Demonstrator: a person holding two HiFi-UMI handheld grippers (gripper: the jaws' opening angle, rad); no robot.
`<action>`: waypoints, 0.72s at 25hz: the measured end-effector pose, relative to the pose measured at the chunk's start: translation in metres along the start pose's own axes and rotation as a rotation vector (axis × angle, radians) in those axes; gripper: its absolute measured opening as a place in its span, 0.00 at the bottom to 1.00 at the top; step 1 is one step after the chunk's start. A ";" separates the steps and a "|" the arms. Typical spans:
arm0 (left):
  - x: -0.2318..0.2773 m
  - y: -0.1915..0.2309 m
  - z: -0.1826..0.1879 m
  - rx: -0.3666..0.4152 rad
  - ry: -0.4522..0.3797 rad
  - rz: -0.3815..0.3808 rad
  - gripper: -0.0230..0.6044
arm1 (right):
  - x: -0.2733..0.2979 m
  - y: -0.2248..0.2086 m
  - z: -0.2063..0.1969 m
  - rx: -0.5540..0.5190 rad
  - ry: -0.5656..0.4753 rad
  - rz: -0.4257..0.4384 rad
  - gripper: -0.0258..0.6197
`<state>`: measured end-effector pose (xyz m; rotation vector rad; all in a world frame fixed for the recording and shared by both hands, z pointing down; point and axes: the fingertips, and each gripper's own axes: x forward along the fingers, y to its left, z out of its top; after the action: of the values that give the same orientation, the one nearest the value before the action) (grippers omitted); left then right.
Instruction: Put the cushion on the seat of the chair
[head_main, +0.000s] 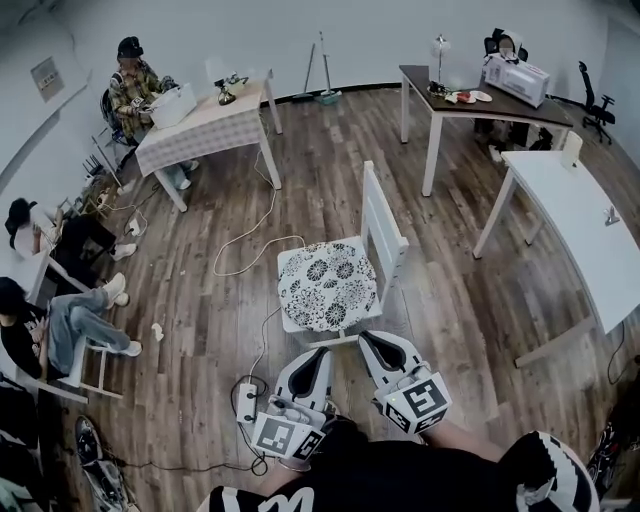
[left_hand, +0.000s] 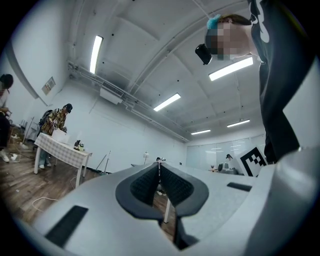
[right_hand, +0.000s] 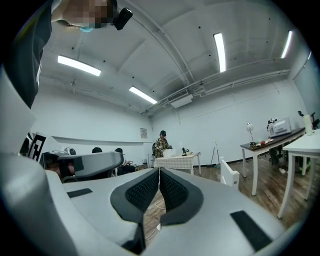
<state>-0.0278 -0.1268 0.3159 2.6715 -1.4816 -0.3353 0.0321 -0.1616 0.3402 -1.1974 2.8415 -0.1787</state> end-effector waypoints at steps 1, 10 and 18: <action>-0.005 -0.008 -0.003 -0.002 0.001 0.009 0.06 | -0.010 0.001 -0.001 0.002 0.000 0.005 0.08; -0.037 -0.078 -0.019 -0.021 0.012 0.042 0.06 | -0.078 0.015 -0.006 0.055 0.003 0.060 0.08; -0.055 -0.101 -0.011 0.002 -0.008 0.059 0.06 | -0.104 0.022 0.001 0.040 -0.020 0.069 0.08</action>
<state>0.0306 -0.0272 0.3183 2.6247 -1.5595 -0.3413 0.0895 -0.0719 0.3365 -1.0860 2.8424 -0.2177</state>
